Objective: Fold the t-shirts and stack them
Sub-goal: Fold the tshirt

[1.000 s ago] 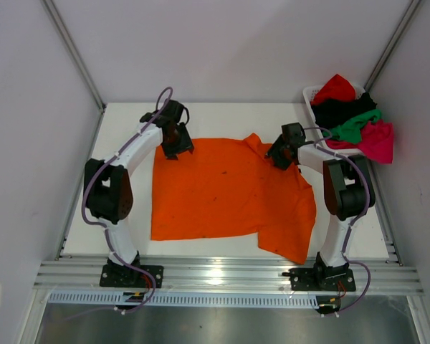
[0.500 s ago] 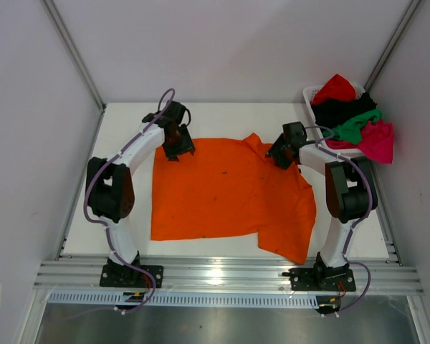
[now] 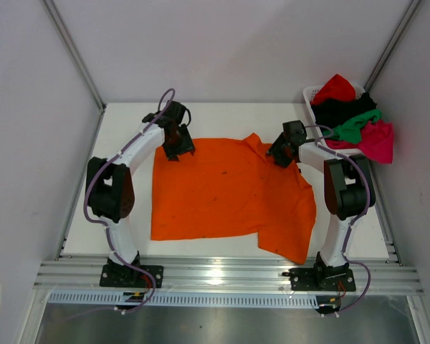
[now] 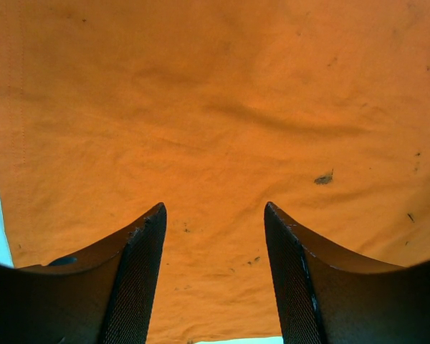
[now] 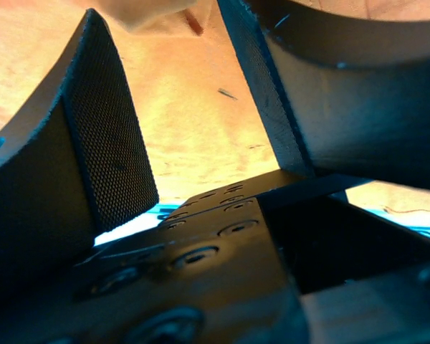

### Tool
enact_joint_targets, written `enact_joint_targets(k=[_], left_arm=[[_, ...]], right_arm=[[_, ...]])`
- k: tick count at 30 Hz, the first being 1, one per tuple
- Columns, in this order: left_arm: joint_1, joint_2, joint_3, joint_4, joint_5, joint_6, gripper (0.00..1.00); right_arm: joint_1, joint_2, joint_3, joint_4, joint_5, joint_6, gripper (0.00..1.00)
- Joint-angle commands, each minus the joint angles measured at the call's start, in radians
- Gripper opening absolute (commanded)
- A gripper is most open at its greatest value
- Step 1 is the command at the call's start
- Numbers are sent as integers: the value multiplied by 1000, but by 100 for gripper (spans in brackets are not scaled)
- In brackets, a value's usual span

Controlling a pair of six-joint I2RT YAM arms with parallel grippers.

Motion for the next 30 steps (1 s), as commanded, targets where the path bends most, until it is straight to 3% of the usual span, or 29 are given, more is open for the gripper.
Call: enact_joint_targets(k=[1,19,25,30], left_arm=[[-6,10,12,8,0,21,61],[-8,12,9,5,-2,23,60],[-8,16,9,7,1,23,60],[-9,19,9,7,-2,25,60]], right_arm=[[-11,-9,45,-6,14,-14,53],[-22,17,53,6,12,-10,51],[-24,36,51,35,-11,-21,28],[-24,48,48,53,-23,-29,17]])
